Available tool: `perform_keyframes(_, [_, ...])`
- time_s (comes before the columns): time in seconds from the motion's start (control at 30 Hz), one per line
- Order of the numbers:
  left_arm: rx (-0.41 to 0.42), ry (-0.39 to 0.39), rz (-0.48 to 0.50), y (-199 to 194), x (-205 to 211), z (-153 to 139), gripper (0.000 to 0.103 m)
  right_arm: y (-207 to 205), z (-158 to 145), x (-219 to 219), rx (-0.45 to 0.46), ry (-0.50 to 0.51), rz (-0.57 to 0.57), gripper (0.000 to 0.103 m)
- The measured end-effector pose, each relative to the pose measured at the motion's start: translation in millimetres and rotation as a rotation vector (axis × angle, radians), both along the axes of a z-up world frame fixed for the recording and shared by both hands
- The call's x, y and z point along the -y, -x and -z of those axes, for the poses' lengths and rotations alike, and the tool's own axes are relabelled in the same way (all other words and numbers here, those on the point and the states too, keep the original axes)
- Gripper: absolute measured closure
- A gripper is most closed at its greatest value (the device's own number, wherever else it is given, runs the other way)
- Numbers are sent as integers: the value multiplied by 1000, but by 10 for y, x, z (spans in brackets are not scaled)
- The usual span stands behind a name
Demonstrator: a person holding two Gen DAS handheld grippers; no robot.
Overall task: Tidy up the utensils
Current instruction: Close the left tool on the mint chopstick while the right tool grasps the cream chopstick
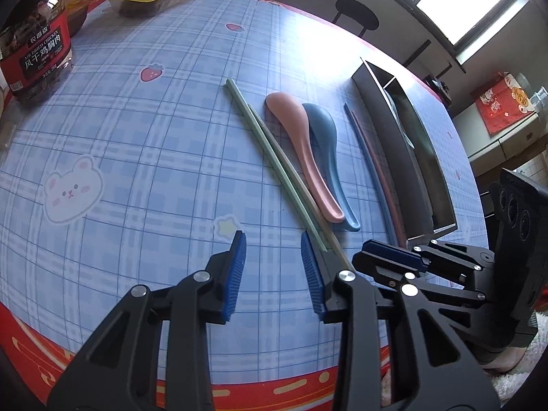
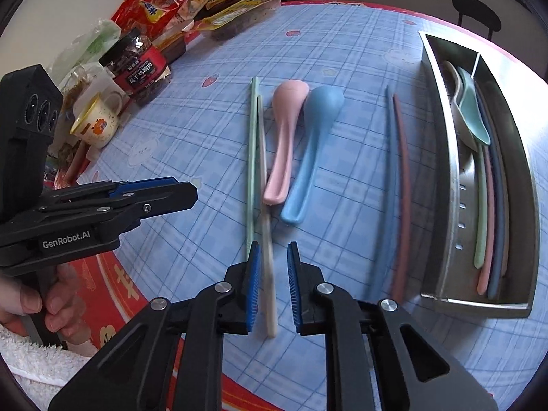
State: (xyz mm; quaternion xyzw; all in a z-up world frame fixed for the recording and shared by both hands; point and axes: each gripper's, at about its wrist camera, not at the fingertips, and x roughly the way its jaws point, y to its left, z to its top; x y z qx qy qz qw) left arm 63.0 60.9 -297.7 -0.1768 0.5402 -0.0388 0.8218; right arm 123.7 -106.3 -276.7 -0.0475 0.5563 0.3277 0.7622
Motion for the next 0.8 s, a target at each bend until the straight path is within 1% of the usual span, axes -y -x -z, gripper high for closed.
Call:
perform_keyframes(0.13, [-8, 3, -13, -37, -49, 30, 68, -85, 84, -82, -14, 24, 0, 87])
perform_keyframes(0.33, [-18, 15, -20, -101, -87, 68, 68, -129, 88, -163, -4, 34, -10, 87])
perform_keyframes(0.4, [-15, 10, -10, -142, -74, 70, 68, -130, 87, -188, 6, 39, -16, 87])
perform_keyframes(0.53, [-5, -4, 11, -272, -29, 94, 68, -94, 80, -248, 57, 75, -58, 88])
perform_keyframes(0.6, [-4, -5, 9, -358, -31, 121, 68, -81, 82, -261, 87, 109, -64, 96])
perform_keyframes(0.67, [-9, 5, 1, -433, -43, 143, 68, -85, 86, -240, 91, 104, -60, 96])
perform_keyframes(0.8, [-12, -2, 1, -580, -15, 172, 68, -86, 93, -168, 88, 91, -43, 96])
